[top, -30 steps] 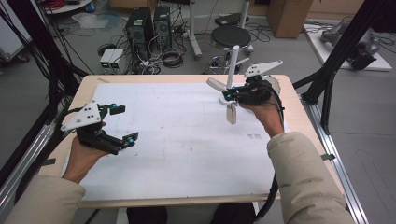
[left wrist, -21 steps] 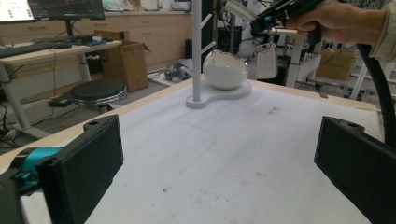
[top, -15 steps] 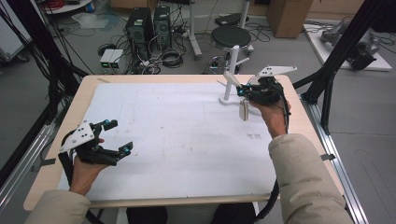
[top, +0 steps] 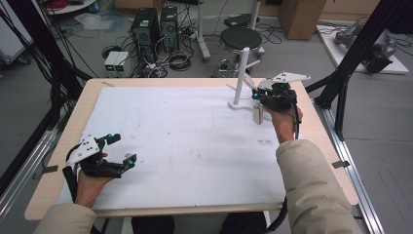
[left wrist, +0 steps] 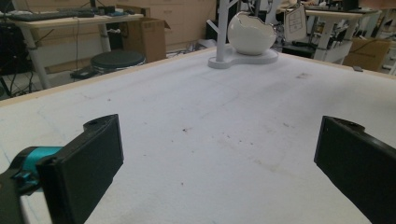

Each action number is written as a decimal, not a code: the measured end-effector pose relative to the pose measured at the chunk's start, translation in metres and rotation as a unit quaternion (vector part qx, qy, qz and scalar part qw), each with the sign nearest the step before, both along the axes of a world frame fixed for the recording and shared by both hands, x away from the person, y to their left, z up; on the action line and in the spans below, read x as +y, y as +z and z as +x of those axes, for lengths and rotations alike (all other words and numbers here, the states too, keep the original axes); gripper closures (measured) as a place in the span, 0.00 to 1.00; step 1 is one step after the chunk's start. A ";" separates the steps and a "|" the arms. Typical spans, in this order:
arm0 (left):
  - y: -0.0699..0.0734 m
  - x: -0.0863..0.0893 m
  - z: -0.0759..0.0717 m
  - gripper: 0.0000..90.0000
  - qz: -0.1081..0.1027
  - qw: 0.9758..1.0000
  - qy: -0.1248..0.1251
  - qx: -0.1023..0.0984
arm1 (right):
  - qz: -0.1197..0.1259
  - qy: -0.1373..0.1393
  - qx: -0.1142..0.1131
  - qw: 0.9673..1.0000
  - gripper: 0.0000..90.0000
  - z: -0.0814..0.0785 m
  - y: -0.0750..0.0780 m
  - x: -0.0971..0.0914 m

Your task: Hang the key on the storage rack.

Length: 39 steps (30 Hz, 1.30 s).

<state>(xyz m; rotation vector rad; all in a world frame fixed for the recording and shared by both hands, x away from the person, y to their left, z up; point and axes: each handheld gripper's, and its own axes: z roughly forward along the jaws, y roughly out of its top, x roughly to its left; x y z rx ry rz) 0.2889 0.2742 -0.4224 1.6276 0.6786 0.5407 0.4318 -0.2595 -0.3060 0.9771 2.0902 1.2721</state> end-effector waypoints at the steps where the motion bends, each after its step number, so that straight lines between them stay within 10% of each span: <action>1: -0.002 0.001 0.000 0.02 0.001 1.000 0.001 -0.001 | 0.002 -0.003 0.000 1.000 0.91 0.001 -0.001 0.000; 20: -0.027 0.012 -0.004 0.02 -0.037 0.999 0.034 -0.010 | -0.037 -0.037 -0.003 0.999 0.91 0.019 -0.016 0.015; 26: -0.027 0.011 -0.003 0.04 -0.038 0.994 0.098 0.009 | -0.040 -0.045 0.000 0.998 0.91 0.023 -0.024 0.015; 39: -0.028 0.009 -0.009 0.04 -0.035 0.995 0.090 -0.024 | -0.044 -0.057 0.008 0.997 0.91 0.033 -0.038 0.017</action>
